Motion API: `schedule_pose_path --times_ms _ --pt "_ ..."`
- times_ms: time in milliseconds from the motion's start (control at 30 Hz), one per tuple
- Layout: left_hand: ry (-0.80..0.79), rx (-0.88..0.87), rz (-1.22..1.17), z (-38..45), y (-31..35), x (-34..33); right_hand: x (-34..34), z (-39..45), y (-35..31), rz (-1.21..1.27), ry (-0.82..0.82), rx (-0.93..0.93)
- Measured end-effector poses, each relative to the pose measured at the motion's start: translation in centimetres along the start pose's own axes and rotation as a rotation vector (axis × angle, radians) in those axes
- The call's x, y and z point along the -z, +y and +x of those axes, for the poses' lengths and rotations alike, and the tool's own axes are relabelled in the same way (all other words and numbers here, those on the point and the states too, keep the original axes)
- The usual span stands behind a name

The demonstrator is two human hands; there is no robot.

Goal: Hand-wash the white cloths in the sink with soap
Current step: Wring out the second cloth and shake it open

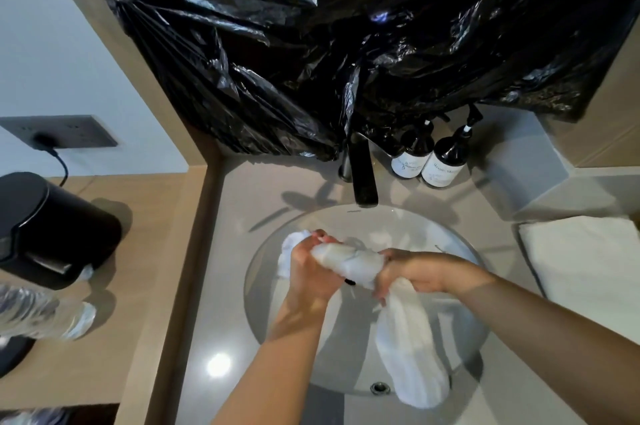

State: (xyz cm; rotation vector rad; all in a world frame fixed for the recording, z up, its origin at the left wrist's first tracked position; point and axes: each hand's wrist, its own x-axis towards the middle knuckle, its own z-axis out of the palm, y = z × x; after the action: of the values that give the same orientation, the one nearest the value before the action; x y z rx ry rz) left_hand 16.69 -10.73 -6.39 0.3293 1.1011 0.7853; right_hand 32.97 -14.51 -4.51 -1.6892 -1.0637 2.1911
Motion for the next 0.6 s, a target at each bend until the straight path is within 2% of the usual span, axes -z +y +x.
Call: schedule_pose_path --times_ms 67,100,133,167,233,300,367,467,500,600 --pt "0.034 -0.041 0.077 -0.1 0.1 0.4 -0.8 -1.1 0.4 -0.182 0.220 0.140" --pt "0.012 -0.041 0.027 -0.8 0.5 -0.5 -1.4 -1.6 0.7 -0.234 0.351 0.221" --pt "-0.015 0.021 0.011 -0.8 0.6 -1.0 -2.0 -2.0 1.1 -0.284 0.482 0.308" --pt "0.033 0.059 0.038 -1.5 0.8 -2.0 -2.8 -2.3 1.4 -0.351 0.600 0.390" --pt "0.039 0.095 0.000 -2.1 1.0 -2.6 -4.2 -2.8 1.8 -0.425 0.747 0.497" --pt "-0.005 -0.007 0.005 -3.5 1.4 -3.1 -5.0 -3.4 1.7 -0.460 0.842 0.555" --pt "-0.087 -0.041 -0.115 -5.5 1.6 -3.9 -5.4 -3.8 1.0 -0.557 0.906 0.531" --pt "-0.131 -0.117 -0.097 -5.6 1.5 -3.4 -5.4 -4.0 -0.1 -0.734 0.933 0.325" --pt "-0.129 -0.093 -0.083 -5.9 2.0 -3.8 -5.3 -4.0 -0.4 -0.715 0.913 0.293" --pt "-0.295 -0.185 0.065 -5.5 3.1 -3.5 -5.0 -4.0 -1.1 -0.444 0.712 0.341"
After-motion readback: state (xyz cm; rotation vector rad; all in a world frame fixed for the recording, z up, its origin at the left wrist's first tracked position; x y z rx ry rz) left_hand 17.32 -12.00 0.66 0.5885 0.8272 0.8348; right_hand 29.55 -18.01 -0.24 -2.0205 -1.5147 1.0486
